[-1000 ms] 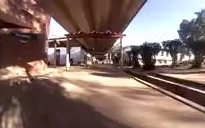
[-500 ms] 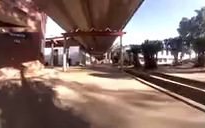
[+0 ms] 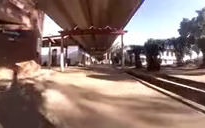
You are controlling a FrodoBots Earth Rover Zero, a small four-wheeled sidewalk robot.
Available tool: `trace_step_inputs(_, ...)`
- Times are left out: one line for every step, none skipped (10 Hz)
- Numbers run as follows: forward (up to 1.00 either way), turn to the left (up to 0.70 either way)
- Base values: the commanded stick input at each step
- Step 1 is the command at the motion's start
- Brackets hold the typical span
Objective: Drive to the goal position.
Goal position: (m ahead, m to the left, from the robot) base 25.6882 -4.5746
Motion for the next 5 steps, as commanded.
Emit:
trace_step_inputs(0.85, 0.00)
trace_step_inputs(0.85, 0.00)
trace_step_inputs(0.85, 0.00)
trace_step_inputs(0.85, 0.00)
trace_step_inputs(0.85, 0.00)
